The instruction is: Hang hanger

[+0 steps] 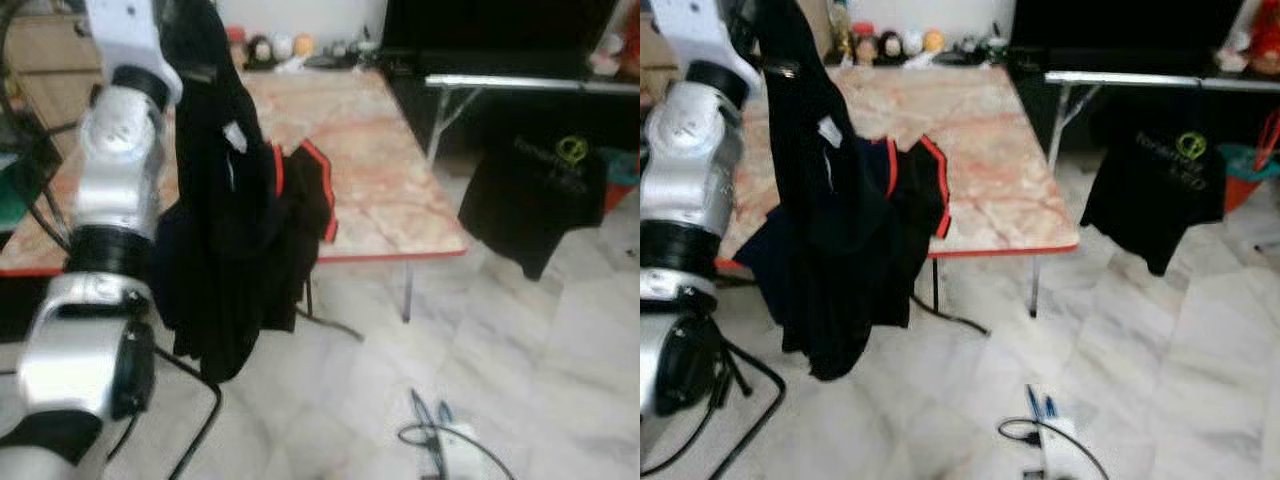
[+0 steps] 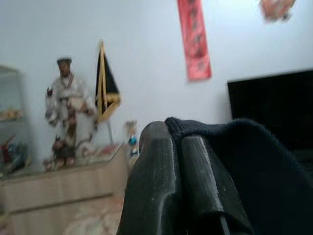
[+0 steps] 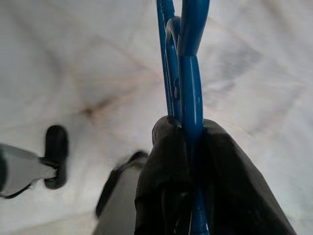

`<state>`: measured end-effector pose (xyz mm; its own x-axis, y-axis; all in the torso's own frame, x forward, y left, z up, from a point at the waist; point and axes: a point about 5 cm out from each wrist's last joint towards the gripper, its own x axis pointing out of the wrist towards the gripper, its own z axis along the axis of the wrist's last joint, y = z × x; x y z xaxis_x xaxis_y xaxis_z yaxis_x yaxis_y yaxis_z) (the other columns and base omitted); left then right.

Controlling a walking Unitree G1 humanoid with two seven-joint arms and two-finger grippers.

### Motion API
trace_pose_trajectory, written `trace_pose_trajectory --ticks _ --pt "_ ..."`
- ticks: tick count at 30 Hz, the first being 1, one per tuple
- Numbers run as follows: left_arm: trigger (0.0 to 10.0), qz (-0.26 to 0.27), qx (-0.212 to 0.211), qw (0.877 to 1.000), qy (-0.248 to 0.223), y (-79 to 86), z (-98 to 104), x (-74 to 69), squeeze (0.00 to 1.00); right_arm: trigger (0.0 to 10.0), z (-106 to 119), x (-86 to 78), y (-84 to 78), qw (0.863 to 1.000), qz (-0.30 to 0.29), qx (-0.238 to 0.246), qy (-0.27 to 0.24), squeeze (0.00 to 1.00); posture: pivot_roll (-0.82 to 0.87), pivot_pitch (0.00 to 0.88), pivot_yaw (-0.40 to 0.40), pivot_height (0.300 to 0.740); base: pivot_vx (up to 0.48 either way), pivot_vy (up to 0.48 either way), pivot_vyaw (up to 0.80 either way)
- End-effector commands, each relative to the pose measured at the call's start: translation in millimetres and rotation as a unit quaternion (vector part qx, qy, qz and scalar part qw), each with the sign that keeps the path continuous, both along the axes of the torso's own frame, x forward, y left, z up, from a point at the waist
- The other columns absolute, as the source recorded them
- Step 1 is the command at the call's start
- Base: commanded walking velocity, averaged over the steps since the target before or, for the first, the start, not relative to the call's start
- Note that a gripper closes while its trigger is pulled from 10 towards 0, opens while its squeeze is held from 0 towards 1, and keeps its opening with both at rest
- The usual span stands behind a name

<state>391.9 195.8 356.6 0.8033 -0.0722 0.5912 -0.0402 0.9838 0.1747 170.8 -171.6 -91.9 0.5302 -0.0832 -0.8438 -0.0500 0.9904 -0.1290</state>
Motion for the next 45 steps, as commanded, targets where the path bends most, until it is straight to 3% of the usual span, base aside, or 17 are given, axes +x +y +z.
trace_pose_trajectory --ticks 1,13,21,27,31,32,33,34,35,37,40,41,45 --pt "10.0 -0.020 0.023 0.999 -0.044 -17.0 29.3 -1.9 0.00 10.0 0.8 -1.4 -14.0 1.000 -0.008 -0.016 0.002 0.00 0.11 0.000 -0.009 0.740 0.322 0.000 0.00" --pt "10.0 -0.028 0.019 0.997 -0.065 -30.6 61.1 3.5 0.00 10.0 2.7 1.4 -19.8 0.999 -0.027 -0.020 -0.005 0.00 0.10 0.000 -0.005 0.740 0.336 0.000 0.00" --pt "10.0 -0.028 0.020 0.997 -0.067 -31.5 62.9 4.1 0.00 10.0 3.3 2.5 -20.0 0.999 -0.026 -0.022 -0.008 0.00 0.10 0.000 -0.004 0.740 0.464 0.000 0.00" --pt "10.0 -0.032 0.012 0.998 -0.057 -27.4 49.6 6.8 0.00 10.0 3.2 2.4 -18.8 0.999 -0.028 -0.023 -0.010 0.00 0.10 0.000 -0.009 0.740 0.425 0.000 0.00" --pt "10.0 -0.060 -0.004 0.998 -0.012 -28.6 15.8 12.8 0.00 10.0 2.4 1.0 -17.6 0.999 -0.024 -0.023 -0.007 0.00 0.10 0.000 -0.013 0.740 0.000 0.000 0.00" --pt "10.0 -0.067 0.002 0.998 0.002 -30.1 0.8 13.7 0.00 10.0 2.2 0.7 -16.9 0.999 -0.022 -0.023 -0.006 0.00 0.09 0.000 -0.011 0.740 0.000 0.000 0.00" --pt "10.0 -0.087 0.005 0.996 0.027 -32.5 -29.3 12.0 0.00 10.0 2.0 0.4 -16.2 1.000 -0.021 -0.022 -0.006 0.00 0.09 0.000 -0.009 0.740 0.000 0.000 0.00" --pt "10.0 -0.096 0.003 0.995 0.036 -33.2 -41.7 9.9 0.00 10.0 1.9 0.3 -16.1 0.999 -0.022 -0.022 -0.006 0.00 0.08 0.000 -0.007 0.740 0.000 0.000 0.00" --pt "10.0 -0.113 -0.003 0.992 0.062 -33.0 -72.8 -1.1 0.00 10.0 1.8 -0.2 -16.3 0.999 -0.023 -0.021 -0.007 0.00 0.09 0.000 -0.007 0.740 0.000 0.000 0.00" --pt "10.0 -0.120 -0.004 0.990 0.073 -32.5 -85.1 -8.7 0.00 10.0 1.7 -0.6 -16.5 0.999 -0.023 -0.022 -0.007 0.00 0.09 0.000 -0.007 0.740 0.000 0.000 0.00" --pt "10.0 -0.141 -0.025 0.984 0.103 -29.4 -112.5 -36.7 0.00 10.0 1.2 -1.9 -17.0 0.999 -0.025 -0.023 -0.006 0.00 0.09 0.000 0.000 0.740 0.000 0.000 0.00" --pt "10.0 -0.147 -0.029 0.981 0.121 -27.4 -125.4 -53.2 0.00 10.0 0.9 -2.8 -17.2 0.999 -0.028 -0.023 -0.006 0.00 0.09 0.000 0.006 0.740 0.000 0.000 0.00" --pt "10.0 -0.147 -0.017 0.975 0.166 -23.1 -146.8 -80.4 0.00 10.0 0.4 -3.9 -16.8 0.999 -0.024 -0.023 -0.005 0.00 0.10 0.000 0.006 0.740 0.000 0.000 0.00"
